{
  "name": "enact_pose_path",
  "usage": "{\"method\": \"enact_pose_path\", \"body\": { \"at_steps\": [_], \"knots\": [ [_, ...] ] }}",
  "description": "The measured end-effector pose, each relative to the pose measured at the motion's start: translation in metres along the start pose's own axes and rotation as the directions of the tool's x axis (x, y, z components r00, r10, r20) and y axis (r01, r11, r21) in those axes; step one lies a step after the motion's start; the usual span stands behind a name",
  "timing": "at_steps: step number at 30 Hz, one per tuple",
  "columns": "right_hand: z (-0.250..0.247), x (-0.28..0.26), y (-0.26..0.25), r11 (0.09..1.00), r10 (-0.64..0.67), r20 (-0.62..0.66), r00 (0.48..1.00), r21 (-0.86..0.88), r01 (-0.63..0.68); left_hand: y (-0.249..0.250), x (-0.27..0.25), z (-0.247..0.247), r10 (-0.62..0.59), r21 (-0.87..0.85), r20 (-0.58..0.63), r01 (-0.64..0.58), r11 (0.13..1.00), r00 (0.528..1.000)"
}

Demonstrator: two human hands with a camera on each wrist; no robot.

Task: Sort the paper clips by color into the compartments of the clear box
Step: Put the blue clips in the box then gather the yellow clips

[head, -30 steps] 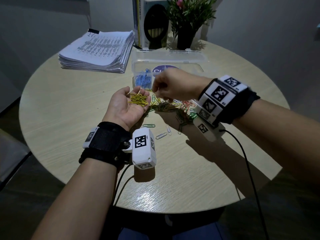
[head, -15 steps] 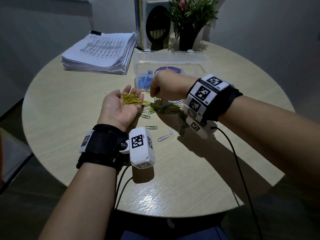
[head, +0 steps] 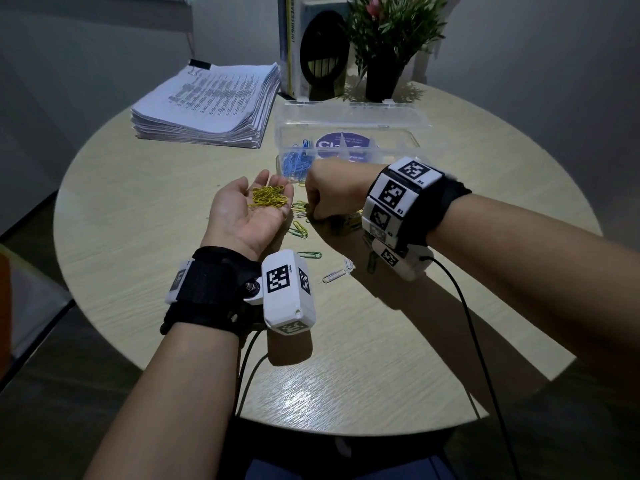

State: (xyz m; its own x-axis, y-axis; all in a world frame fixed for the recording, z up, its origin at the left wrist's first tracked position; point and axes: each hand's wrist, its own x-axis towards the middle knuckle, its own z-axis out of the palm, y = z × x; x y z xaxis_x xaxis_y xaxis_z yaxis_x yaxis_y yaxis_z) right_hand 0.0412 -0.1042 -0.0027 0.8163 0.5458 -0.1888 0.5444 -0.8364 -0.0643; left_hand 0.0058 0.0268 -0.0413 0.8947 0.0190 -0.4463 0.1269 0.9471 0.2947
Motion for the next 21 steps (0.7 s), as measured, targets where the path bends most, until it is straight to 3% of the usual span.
{"method": "enact_pose_path", "body": {
  "at_steps": [12, 21],
  "knots": [
    [-0.002, -0.003, 0.013, 0.987, -0.009, -0.025, 1.0, 0.159, 0.013, -0.001, 0.001, 0.0, -0.006, 0.022, 0.002, 0.006, 1.0, 1.0],
    [0.0, 0.0, 0.0, 1.0, -0.001, 0.037, 0.999, -0.028, 0.002, 0.0, 0.002, -0.003, -0.003, 0.014, -0.001, 0.003, 1.0, 1.0]
  ]
}}
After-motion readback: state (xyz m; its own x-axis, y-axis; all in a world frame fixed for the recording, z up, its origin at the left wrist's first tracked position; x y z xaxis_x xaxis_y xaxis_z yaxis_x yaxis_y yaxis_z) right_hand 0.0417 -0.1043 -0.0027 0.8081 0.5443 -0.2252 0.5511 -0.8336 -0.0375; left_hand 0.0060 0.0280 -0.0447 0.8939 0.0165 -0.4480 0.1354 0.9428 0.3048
